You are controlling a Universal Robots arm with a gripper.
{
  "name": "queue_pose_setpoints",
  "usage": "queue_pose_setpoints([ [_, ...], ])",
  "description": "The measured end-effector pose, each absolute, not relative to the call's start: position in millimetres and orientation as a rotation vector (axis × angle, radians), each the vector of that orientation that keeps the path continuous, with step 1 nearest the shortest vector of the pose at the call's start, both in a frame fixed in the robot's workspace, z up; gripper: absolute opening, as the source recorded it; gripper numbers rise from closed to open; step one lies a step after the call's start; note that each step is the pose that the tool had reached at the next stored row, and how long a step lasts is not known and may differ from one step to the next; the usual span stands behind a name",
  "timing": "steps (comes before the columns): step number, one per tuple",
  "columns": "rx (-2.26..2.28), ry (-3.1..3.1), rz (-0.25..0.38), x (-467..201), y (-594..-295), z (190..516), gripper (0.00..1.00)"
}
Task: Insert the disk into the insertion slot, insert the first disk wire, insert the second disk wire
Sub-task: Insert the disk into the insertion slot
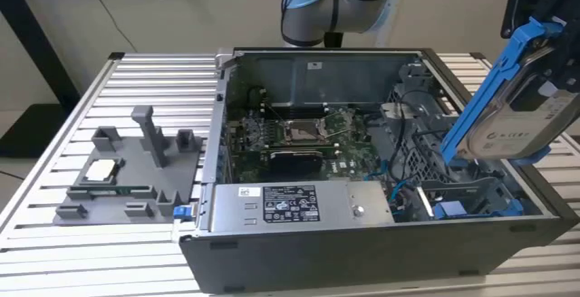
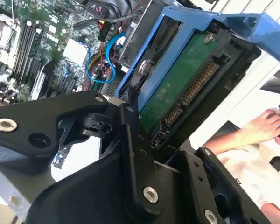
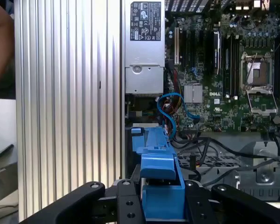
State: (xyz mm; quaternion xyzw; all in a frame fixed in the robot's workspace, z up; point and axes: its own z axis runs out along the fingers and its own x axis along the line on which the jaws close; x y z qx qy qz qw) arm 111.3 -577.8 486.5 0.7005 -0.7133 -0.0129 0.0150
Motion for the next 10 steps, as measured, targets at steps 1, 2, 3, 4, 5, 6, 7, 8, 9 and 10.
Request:
queue_pose_setpoints([
  [1,2.18,-2.22,-0.04,111.3,-577.8,485.9,0.33],
  [2,2.18,-2.22,-0.04,111.3,-577.8,485.1,0.33],
  [3,2.18,-2.22,-0.04,111.3,-577.8,484.2,0.33],
  [4,2.18,-2.22,-0.04,111.3,-577.7,483.2,0.33],
  [5,2.18,-2.22,-0.039,111.3,-577.7,482.2,0.33],
  [6,2.18,-2.22,-0.039,111.3,-577.7,481.2,0.33],
  [7,2.18,-2.22,-0.039,111.3,-577.7,480.0,0.33],
  [8,2.18,-2.22,-0.039,111.3,-577.7,478.9,0.33],
  [9,2.18,-2.22,-0.039,111.4,-577.7,477.7,0.33],
  [10,2.18,-2.22,-0.039,111.5,-577.8,476.3,0.33],
])
